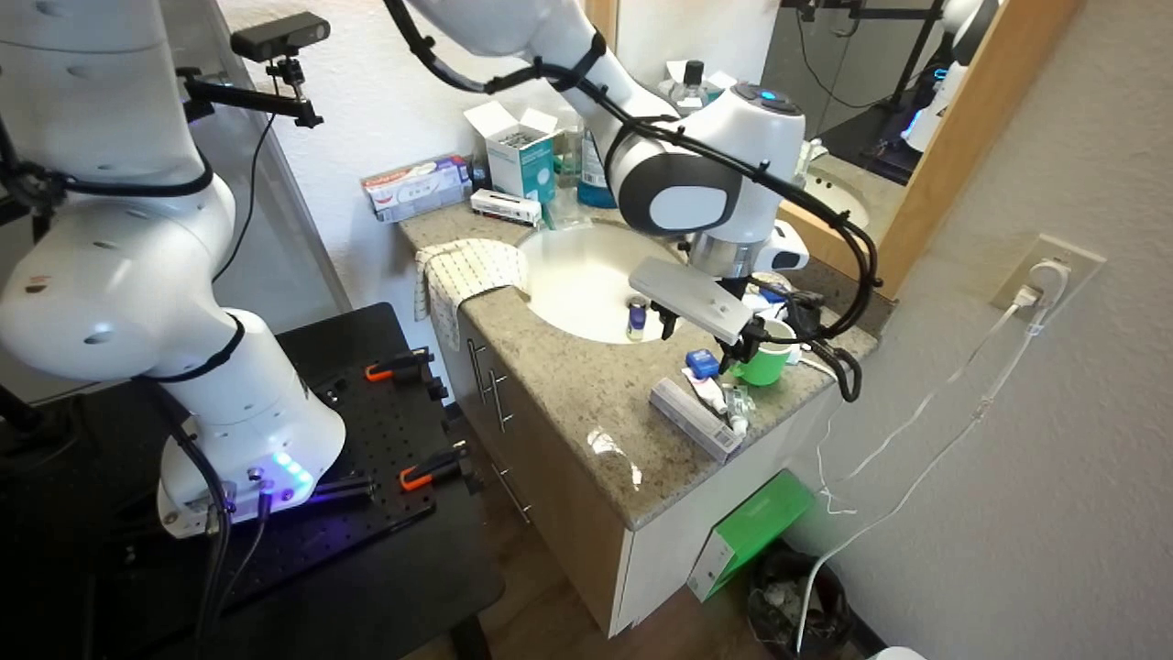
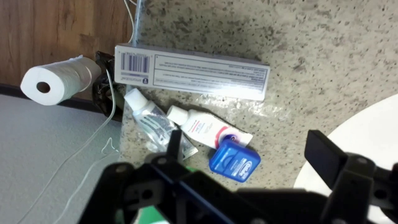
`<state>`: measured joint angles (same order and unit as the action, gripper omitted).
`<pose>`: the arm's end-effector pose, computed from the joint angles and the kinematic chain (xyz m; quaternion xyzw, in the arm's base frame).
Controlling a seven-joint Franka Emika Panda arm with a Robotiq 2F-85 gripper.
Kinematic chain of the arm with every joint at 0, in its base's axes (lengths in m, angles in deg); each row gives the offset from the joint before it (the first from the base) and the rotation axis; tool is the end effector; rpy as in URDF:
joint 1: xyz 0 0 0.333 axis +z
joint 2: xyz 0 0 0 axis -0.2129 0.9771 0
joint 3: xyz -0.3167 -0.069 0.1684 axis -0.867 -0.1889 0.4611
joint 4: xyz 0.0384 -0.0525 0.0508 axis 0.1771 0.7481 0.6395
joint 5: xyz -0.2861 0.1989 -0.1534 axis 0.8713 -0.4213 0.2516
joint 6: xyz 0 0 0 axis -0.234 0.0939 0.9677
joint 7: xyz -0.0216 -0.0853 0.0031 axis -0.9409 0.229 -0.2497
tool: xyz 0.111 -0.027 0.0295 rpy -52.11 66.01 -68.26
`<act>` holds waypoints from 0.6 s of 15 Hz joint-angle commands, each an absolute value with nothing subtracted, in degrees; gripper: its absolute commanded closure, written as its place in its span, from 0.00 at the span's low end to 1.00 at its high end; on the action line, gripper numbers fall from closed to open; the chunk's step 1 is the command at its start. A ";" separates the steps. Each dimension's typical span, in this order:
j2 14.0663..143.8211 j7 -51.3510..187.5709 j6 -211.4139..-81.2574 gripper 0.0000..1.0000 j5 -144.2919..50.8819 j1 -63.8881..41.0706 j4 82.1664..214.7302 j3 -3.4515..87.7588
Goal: Remove the mug from the sink and put it on the sink counter
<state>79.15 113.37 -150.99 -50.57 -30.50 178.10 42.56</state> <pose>0.5388 -0.2135 0.3175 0.9872 0.1594 0.0022 0.0055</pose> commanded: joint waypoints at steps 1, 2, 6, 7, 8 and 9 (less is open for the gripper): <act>69.39 122.21 -155.31 0.00 -50.75 -29.88 189.57 42.76; 67.53 124.89 -155.87 0.00 -51.01 -29.53 191.66 42.64; 61.01 133.74 -156.81 0.00 -51.99 -27.08 198.55 41.73; 59.61 135.50 -156.59 0.00 -52.16 -26.31 199.82 41.48; 58.17 136.88 -156.19 0.00 -52.10 -25.48 201.03 41.22; 56.92 137.97 -156.04 0.00 -52.00 -24.60 202.12 40.98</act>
